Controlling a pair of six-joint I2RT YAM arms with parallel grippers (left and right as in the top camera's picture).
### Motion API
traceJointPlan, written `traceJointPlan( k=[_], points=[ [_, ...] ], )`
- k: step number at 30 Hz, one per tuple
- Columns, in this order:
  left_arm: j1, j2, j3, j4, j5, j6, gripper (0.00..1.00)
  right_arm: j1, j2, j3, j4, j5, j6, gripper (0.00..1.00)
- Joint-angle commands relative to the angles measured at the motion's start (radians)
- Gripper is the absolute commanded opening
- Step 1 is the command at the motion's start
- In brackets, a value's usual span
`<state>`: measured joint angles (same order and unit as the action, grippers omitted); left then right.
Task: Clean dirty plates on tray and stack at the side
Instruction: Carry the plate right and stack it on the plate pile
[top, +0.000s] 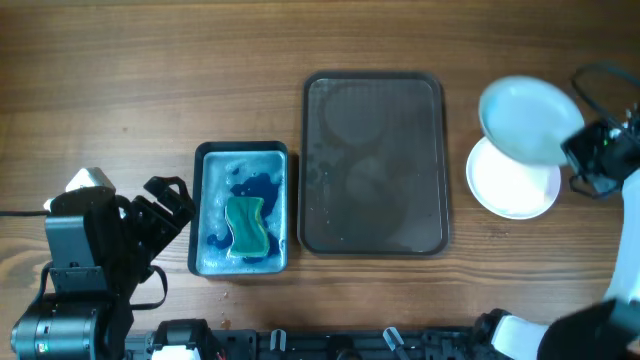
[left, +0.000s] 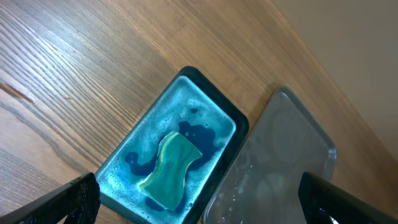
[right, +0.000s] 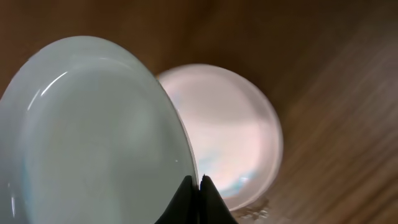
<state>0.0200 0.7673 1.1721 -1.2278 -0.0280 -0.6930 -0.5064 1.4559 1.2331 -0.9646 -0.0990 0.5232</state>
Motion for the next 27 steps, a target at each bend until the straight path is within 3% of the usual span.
traceJointPlan(
  k=[1, 6, 7, 9, 11, 15, 19, 27],
  points=[
    [0.005, -0.002, 0.014, 0.003, 0.012, 0.012, 1.0, -0.051, 0.087, -0.083, 0.004, -0.021, -0.027, 0.04],
    [0.005, -0.002, 0.014, 0.003, 0.012, 0.012, 1.0, -0.062, 0.147, -0.101, 0.002, -0.006, -0.054, 0.04],
    [0.005, -0.002, 0.014, 0.003, 0.012, 0.012, 1.0, -0.061, 0.146, -0.101, 0.002, 0.0, -0.056, 0.08],
    [0.005, -0.002, 0.014, 0.003, 0.012, 0.012, 1.0, -0.061, 0.13, -0.097, -0.011, 0.025, -0.049, 0.28],
    [0.005, -0.002, 0.014, 0.003, 0.012, 0.012, 1.0, -0.06, 0.102, -0.077, -0.034, 0.021, -0.049, 0.34],
    [0.005, -0.002, 0.014, 0.003, 0.012, 0.012, 1.0, -0.019, -0.022, -0.032, -0.063, -0.027, -0.079, 0.38],
    [0.005, -0.002, 0.014, 0.003, 0.012, 0.012, 1.0, 0.054, -0.175, -0.025, -0.059, -0.236, -0.161, 0.41],
    [0.005, -0.002, 0.014, 0.003, 0.012, 0.012, 1.0, 0.351, -0.455, -0.025, -0.043, -0.431, -0.366, 0.42]
  ],
)
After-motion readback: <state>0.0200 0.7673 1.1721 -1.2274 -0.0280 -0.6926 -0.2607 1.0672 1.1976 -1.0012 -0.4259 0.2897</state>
